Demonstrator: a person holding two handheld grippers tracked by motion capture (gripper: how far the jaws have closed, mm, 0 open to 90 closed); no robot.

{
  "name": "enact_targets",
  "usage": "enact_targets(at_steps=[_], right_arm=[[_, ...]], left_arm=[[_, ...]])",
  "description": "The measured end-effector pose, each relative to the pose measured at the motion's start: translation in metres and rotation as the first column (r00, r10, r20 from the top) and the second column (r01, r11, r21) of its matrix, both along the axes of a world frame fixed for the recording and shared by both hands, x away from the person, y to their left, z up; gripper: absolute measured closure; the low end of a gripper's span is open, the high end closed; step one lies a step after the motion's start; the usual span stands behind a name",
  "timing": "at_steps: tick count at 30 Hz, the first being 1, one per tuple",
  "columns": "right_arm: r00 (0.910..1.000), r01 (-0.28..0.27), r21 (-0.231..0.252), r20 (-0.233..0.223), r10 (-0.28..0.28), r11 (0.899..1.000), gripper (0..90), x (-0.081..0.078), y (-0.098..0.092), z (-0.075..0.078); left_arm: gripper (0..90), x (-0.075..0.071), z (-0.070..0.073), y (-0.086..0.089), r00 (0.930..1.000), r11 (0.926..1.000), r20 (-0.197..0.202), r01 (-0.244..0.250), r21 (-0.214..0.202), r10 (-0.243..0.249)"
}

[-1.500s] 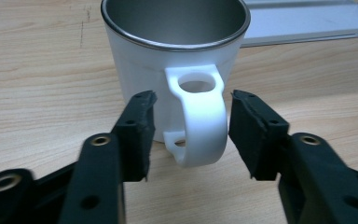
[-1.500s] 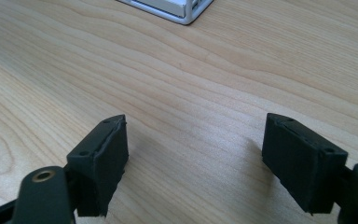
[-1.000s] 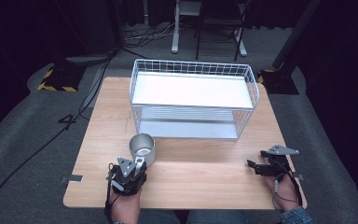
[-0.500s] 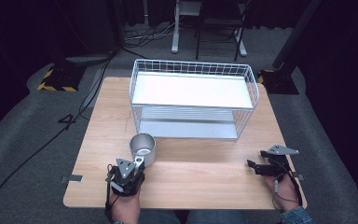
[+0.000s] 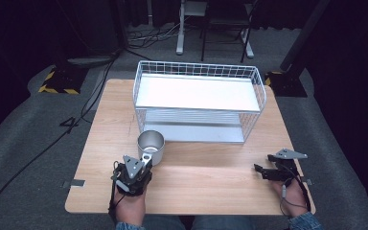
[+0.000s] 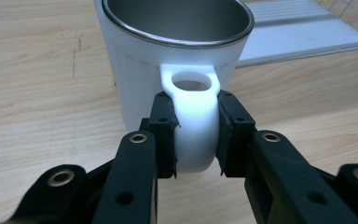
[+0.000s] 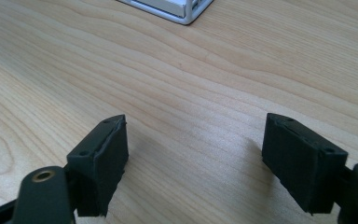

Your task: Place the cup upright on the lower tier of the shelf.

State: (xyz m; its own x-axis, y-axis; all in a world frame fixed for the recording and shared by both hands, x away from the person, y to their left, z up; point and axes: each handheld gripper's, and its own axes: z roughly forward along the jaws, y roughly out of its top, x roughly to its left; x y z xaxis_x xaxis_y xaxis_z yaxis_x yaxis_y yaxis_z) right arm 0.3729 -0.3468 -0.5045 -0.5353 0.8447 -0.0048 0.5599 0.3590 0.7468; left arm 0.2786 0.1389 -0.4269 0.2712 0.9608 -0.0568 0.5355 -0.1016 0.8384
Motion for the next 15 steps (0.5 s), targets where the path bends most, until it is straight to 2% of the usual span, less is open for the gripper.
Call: enact_targets(at_steps=[8,15], right_arm=[[1.0,0.0,0.0,0.0,0.0,1.0,22.7,0.0,0.0,0.0],[1.0,0.0,0.0,0.0,0.0,1.0,22.7,0.0,0.0,0.0]], left_arm=[[71.7,0.01,0.011,-0.002,0.9998,0.9999,0.016,0.012,-0.009,-0.012],[71.7,0.027,0.02,-0.002,0.9994,0.9995,0.032,0.014,-0.028,-0.013]])
